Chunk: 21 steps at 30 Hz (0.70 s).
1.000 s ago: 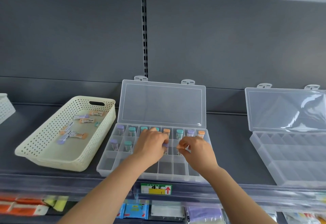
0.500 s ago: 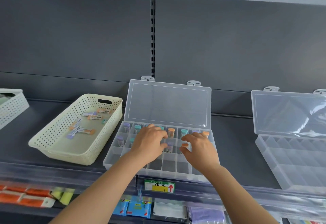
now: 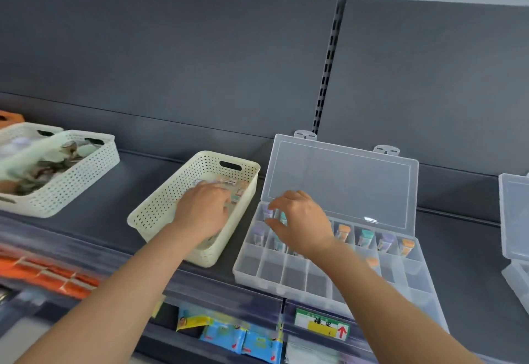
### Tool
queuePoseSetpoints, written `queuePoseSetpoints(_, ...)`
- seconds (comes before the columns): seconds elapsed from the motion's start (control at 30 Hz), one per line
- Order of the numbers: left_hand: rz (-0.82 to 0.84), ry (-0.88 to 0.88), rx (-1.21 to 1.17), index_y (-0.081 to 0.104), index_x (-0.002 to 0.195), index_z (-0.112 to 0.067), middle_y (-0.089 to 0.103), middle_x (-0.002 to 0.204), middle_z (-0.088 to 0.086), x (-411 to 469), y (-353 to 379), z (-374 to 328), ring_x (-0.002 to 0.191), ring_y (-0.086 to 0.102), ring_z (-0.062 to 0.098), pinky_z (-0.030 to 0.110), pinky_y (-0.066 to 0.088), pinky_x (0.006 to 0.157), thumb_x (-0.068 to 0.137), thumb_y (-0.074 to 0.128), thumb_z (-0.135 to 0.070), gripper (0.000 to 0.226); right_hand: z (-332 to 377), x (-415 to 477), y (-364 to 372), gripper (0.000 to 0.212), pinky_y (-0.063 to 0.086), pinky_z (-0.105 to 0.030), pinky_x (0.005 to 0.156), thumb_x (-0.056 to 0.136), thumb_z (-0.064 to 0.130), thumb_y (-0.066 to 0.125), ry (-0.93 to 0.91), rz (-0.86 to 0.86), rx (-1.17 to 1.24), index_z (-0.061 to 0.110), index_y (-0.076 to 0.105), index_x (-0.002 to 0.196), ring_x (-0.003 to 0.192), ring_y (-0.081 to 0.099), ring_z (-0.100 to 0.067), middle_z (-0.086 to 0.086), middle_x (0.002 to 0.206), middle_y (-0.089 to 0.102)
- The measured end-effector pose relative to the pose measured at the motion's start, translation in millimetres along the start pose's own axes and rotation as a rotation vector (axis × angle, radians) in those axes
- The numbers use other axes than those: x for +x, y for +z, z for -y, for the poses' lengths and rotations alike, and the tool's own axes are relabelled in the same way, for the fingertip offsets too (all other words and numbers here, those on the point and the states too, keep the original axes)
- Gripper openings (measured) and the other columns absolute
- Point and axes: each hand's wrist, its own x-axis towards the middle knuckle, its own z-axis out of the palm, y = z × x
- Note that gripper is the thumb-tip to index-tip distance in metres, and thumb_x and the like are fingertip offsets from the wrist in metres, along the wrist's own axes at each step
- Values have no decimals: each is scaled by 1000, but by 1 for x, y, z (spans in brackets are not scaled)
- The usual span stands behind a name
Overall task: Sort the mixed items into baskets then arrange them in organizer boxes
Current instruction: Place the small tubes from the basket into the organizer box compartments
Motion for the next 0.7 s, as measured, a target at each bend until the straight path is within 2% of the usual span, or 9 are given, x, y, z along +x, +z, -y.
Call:
queuePoseSetpoints(0.07,105,-56,45,68,103,-19,64,110,-1,4,2,24,100,55,19,32,49,80,91,55,-20,17,15,21,11,28,51,-33,87,89,34,61,-22,36,-11,22,67,114,106,53,-17,2,115,63)
queuePoseSetpoints(0.17,271,-109,96,62,88,-13,57,90,0,13,12,55,80,54,17,29,43,65,90,49,-9,14,32,52,29,31,51,-34,85,89,34,59,-60,103,-105,21,65,115,105,51,-20,0,114,63)
queuePoseSetpoints(0.3,383,-108,98,58,92,-14,55,92,2,25,34,90,80,54,18,30,44,70,90,44,-4,17,46,90,57,33,44,-38,95,92,38,52,-56,232,-304,20,64,116,107,50,-23,-2,112,63)
queuePoseSetpoints(0.4,398,-93,58,58,99,-12,60,100,6,34,49,107,83,55,20,30,44,72,90,45,-6,17,52,113,77,32,36,-40,95,93,40,49,15,356,-433,21,61,116,107,49,-23,-2,112,62)
queuePoseSetpoints(0.5,349,-87,-2,55,105,-10,61,102,8,43,56,115,89,58,24,33,43,72,89,43,-2,22,57,132,90,24,30,-43,95,90,32,51,91,416,-587,22,60,110,104,48,-23,0,107,62)
queuePoseSetpoints(0.57,330,-70,-30,53,104,-9,61,97,9,46,60,118,82,56,25,33,41,66,85,42,3,25,59,142,96,20,26,-43,95,87,24,53,93,451,-682,23,62,105,102,46,-22,1,101,63)
queuePoseSetpoints(0.63,326,-56,-62,51,104,-9,60,92,8,49,63,121,75,51,23,33,39,64,84,44,5,26,60,149,104,19,27,-41,94,86,19,53,55,482,-732,23,62,103,102,46,-23,0,100,62)
queuePoseSetpoints(0.7,324,-37,-78,51,105,-8,60,94,9,50,64,122,77,53,24,32,39,64,84,46,5,25,59,154,110,21,33,-39,93,86,16,55,26,503,-730,19,62,106,102,48,-24,-3,104,60)
